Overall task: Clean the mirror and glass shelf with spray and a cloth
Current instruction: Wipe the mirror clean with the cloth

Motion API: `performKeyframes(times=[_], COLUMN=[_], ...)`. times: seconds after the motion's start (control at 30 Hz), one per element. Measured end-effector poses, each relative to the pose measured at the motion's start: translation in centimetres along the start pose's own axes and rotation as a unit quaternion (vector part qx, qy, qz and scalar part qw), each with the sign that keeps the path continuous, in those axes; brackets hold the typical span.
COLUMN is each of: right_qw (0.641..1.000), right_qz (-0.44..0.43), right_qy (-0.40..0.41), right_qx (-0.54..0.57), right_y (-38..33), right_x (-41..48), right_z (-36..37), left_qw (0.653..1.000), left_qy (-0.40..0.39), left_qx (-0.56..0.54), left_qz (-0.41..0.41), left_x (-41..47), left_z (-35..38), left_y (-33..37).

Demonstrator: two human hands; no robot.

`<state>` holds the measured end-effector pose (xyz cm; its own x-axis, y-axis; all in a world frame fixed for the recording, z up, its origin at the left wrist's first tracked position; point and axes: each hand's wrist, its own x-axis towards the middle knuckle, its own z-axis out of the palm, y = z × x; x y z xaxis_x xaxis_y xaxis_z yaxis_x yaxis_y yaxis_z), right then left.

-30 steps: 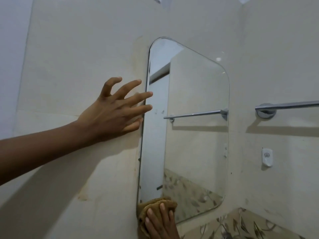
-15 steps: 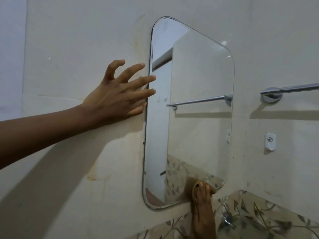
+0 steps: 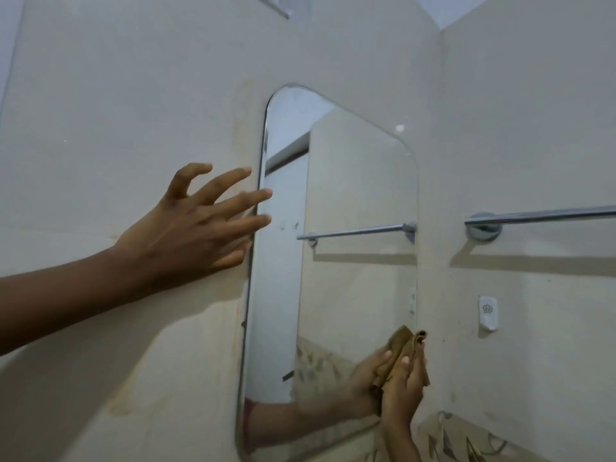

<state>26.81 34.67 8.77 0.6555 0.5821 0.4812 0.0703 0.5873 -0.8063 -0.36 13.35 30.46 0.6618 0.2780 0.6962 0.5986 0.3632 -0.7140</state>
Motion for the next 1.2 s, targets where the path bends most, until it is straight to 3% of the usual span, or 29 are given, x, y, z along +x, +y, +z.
performKeyframes(times=[0.23, 0.53, 0.73, 0.9, 1.07, 1.2], right_qw=[0.996, 0.986, 0.963, 0.938, 0.92, 0.912], right_qz=[-0.071, -0.067, -0.158, -0.175, -0.225, -0.213], right_qy=[-0.004, -0.026, -0.068, -0.122, -0.174, -0.215], right_qx=[0.054, 0.148, 0.207, 0.272, 0.268, 0.278], right_y=[-11.2, -27.1, -30.6, -32.8, -34.6, -35.0], right_x=[8.3, 14.7, 12.3, 7.4, 0.9, -3.5], right_z=[4.6, 10.2, 12.1, 12.8, 13.6, 13.5], left_qw=[1.0, 1.0, 1.0, 1.0, 1.0, 1.0], left_qy=[0.011, 0.007, 0.003, 0.004, -0.002, 0.013], left_qx=[-0.006, -0.013, -0.012, -0.011, 0.002, -0.02], left_qz=[-0.008, -0.01, -0.009, -0.009, -0.006, 0.005], left_x=[0.1, 0.4, 0.3, 0.3, 0.2, 0.3], left_z=[0.0, 0.2, 0.1, 0.3, 0.2, -0.5], left_y=[0.1, 0.1, 0.1, 0.0, 0.0, 0.0])
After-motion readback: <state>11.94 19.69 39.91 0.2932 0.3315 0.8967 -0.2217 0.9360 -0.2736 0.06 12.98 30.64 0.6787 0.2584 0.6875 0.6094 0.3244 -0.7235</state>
